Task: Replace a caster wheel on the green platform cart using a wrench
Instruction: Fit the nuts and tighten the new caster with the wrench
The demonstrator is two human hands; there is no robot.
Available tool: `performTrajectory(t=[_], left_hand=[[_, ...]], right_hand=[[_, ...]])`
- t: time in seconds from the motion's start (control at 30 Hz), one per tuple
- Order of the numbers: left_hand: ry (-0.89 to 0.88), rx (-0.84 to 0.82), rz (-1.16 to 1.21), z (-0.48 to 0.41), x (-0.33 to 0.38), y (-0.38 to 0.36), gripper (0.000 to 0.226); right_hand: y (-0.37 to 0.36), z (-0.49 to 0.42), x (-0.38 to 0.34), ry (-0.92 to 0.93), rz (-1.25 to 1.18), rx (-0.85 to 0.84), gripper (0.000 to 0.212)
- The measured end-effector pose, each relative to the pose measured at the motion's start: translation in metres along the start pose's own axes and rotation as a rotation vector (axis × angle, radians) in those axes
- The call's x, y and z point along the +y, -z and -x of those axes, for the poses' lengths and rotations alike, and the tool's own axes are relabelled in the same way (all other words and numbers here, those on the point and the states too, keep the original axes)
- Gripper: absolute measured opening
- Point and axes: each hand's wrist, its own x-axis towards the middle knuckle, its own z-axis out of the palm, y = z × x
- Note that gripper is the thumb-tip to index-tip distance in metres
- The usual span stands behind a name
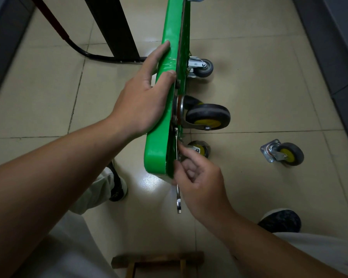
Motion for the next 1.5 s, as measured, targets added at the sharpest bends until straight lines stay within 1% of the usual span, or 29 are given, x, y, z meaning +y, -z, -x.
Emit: performTrajectory(t=[0.07,0.13,0.17,0.23,0.27,0.33,0.4,0.47,0.53,0.7,0.87,0.97,1.03,1.13,1.2,1.27,1.4,1.43,1.5], left_hand=[[0.002,0.005,0.006,0.0,0.0,0.0,0.06],[0.006,0.011,0.014,-0.001,0.0,-0.001,0.059],[0.007,0.012,0.018,0.0,0.0,-0.001,0.059],[0.011,0.016,0.016,0.0,0.001,-0.002,0.06],[0.012,0.018,0.012,0.001,0.001,-0.002,0.06],[0.014,0.019,0.009,0.0,0.001,-0.002,0.061],[0.014,0.02,0.006,-0.001,0.0,-0.001,0.062],[0.01,0.017,-0.002,-0.001,-0.001,0.0,0.062],[0.01,0.014,0.005,-0.001,-0.001,0.0,0.063],[0.003,0.008,0.004,-0.001,0.0,-0.001,0.062],[0.011,-0.001,0.007,0.001,0.001,0.0,0.062],[0.01,-0.007,0.0,0.001,0.002,0.001,0.062],[0.01,-0.005,0.004,0.0,0.001,0.001,0.062],[0.007,-0.008,-0.001,0.0,0.0,0.0,0.06],[0.005,-0.001,-0.005,0.0,0.0,0.0,0.061],[0.007,0.003,0.002,0.0,0.0,0.0,0.06],[0.006,-0.002,0.005,0.0,0.001,-0.001,0.06],[0.008,-0.005,0.009,0.0,0.001,-0.001,0.06],[0.012,-0.008,0.017,0.0,0.002,-0.001,0.06]], right_hand=[[0.0,-0.005,-0.021,-0.083,-0.102,0.021,0.032],[0.002,-0.016,-0.047,-0.216,-0.216,0.045,0.016],[0.004,-0.024,-0.06,-0.301,-0.268,0.042,0.013],[0.011,-0.041,-0.085,-0.485,-0.35,-0.017,0.027],[0.014,-0.049,-0.095,-0.559,-0.366,-0.07,0.029],[0.013,-0.059,-0.105,-0.665,-0.393,-0.158,0.022],[0.008,-0.062,-0.107,-0.708,-0.411,-0.168,0.012],[0.004,-0.062,-0.105,-0.718,-0.424,-0.156,0.017],[0.004,-0.062,-0.108,-0.739,-0.42,-0.159,0.014],[0.007,-0.068,-0.114,-0.777,-0.364,-0.178,0.026],[0.004,-0.056,-0.112,-0.682,-0.244,-0.092,0.025],[0.004,-0.042,-0.109,-0.619,-0.147,-0.008,0.019],[0.004,-0.032,-0.105,-0.552,-0.128,0.034,0.022],[0.002,-0.018,-0.101,-0.452,-0.131,0.041,0.016],[0.003,-0.01,-0.099,-0.381,-0.118,0.013,0.017],[0.004,0.001,-0.091,-0.269,-0.04,-0.003,0.021],[0.012,0.026,-0.051,0.032,0.294,0.075,0.055],[0.016,0.029,-0.041,0.113,0.362,0.065,0.059],[0.025,0.028,-0.024,0.269,0.48,-0.02,0.059]])
